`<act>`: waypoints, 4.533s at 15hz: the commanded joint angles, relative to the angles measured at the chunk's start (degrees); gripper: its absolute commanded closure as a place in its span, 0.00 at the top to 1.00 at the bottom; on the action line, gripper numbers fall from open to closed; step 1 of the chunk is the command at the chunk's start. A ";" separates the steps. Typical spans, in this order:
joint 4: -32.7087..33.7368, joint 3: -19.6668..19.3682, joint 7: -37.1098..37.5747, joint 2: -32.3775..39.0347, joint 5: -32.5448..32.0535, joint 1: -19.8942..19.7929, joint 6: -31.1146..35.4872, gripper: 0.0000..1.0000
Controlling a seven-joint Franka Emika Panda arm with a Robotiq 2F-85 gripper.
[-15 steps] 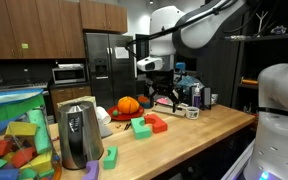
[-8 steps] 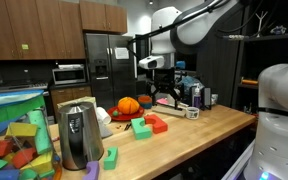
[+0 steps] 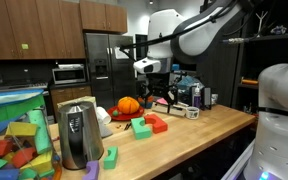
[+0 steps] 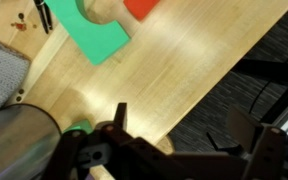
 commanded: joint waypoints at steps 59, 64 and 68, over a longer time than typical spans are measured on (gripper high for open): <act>12.91 7.46 16.45 38.63 -1.34 -14.26 33.07 1.00; 12.66 8.58 15.93 39.99 0.02 -16.44 33.45 1.00; 12.80 8.90 15.74 41.16 0.07 -17.52 33.52 1.00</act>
